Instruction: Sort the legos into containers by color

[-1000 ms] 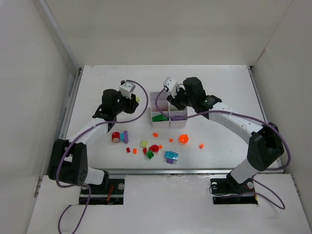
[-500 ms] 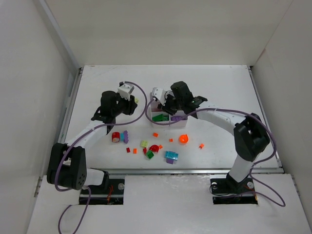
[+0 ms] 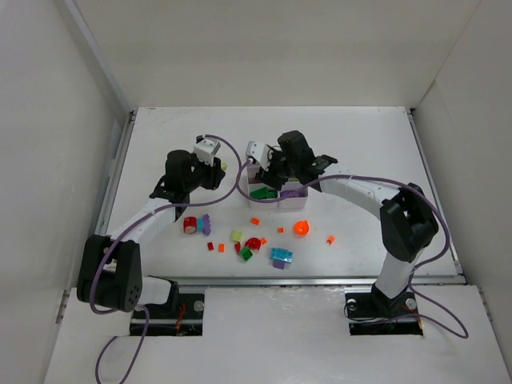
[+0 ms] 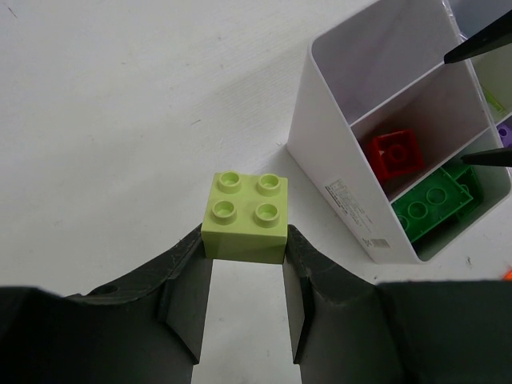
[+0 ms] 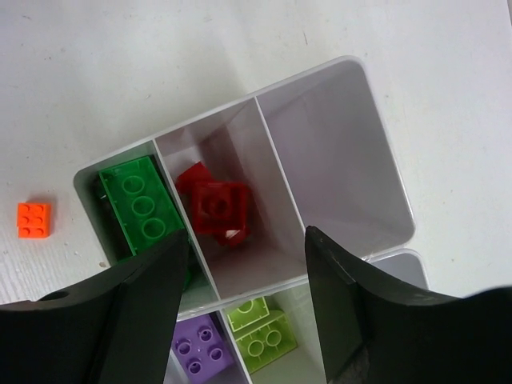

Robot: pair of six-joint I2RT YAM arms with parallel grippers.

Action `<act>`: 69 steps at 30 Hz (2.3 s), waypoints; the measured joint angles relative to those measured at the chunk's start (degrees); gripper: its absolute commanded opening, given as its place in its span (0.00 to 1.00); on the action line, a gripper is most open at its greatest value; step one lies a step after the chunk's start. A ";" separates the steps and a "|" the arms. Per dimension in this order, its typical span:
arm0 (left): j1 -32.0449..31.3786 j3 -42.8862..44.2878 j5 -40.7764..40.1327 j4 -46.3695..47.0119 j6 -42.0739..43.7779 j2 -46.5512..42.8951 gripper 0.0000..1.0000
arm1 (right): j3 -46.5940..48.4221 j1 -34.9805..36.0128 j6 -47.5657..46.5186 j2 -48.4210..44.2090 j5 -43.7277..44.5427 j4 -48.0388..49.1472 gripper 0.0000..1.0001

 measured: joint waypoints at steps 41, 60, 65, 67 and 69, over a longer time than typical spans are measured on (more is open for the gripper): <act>-19.69 24.13 18.08 -1.95 27.47 22.86 0.00 | -19.89 -16.52 20.26 -27.28 17.18 11.93 0.67; -23.08 30.23 17.14 -4.55 25.40 29.38 0.28 | -21.55 -18.91 19.74 -25.55 13.86 13.00 0.67; -23.08 30.23 14.99 -3.96 23.19 29.38 0.42 | -21.53 -18.91 19.76 -24.96 12.74 13.00 0.67; -23.08 30.23 13.94 -3.50 22.14 29.38 0.50 | -21.35 -18.91 19.74 -24.96 12.22 13.00 0.67; -23.08 30.23 13.25 -3.15 21.33 29.38 0.56 | -21.33 -18.91 19.74 -24.98 11.96 13.07 0.68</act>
